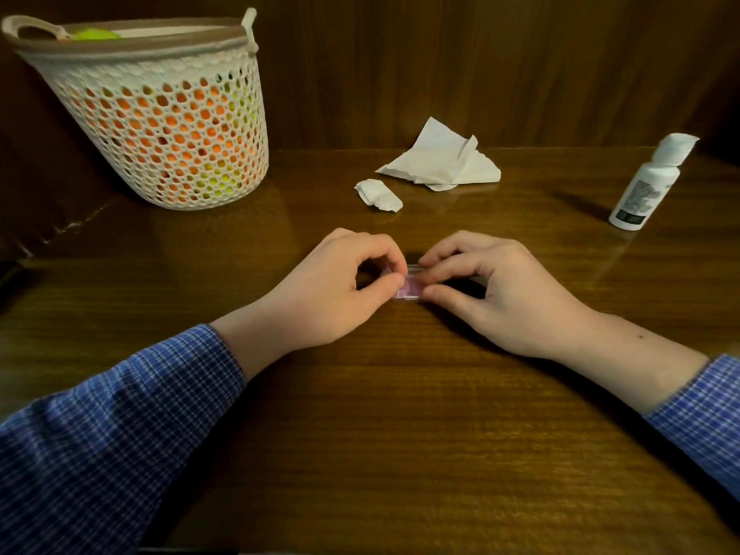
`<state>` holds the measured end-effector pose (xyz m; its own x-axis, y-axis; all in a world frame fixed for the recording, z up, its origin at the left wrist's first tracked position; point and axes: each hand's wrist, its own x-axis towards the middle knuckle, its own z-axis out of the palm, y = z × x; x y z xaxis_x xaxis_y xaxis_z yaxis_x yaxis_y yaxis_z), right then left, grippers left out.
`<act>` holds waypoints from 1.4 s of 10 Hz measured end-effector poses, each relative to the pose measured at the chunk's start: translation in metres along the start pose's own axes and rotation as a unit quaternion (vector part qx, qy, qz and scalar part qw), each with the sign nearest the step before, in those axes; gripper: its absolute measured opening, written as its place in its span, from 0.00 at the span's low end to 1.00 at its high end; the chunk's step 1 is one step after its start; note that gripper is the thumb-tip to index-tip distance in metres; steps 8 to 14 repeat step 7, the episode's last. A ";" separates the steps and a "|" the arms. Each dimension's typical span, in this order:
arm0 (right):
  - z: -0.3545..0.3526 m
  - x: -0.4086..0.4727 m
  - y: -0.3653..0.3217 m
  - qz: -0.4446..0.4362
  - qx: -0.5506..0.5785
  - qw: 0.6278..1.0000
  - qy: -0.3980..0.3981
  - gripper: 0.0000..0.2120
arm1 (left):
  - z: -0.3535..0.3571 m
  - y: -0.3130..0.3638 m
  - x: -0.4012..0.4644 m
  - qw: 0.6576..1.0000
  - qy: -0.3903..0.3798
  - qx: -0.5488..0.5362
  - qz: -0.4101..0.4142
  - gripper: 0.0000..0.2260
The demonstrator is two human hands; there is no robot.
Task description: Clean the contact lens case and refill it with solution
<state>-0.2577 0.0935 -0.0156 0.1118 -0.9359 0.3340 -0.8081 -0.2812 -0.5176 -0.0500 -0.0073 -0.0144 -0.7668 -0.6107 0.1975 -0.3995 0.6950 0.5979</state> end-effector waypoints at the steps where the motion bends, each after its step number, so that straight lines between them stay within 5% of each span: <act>1: 0.001 0.001 0.001 0.000 -0.001 1.000 0.002 0.10 | 0.000 -0.001 0.000 1.000 0.003 0.002 0.002 0.04; 3: 0.004 -0.001 0.004 -0.010 -0.021 1.000 0.018 0.12 | 0.000 -0.005 0.001 1.000 0.011 -0.016 0.008 0.04; 6: -0.002 -0.012 0.001 0.041 -0.025 0.994 0.102 0.12 | -0.003 0.020 -0.023 0.985 0.156 -0.051 -0.059 0.05; 7: -0.006 -0.034 -0.015 0.043 -0.043 0.992 0.111 0.12 | 0.009 0.050 -0.062 0.988 0.148 -0.038 -0.009 0.06; 14: -0.006 -0.034 -0.015 0.043 -0.043 0.992 0.111 0.12 | 0.009 0.050 -0.062 0.988 0.148 -0.038 -0.009 0.06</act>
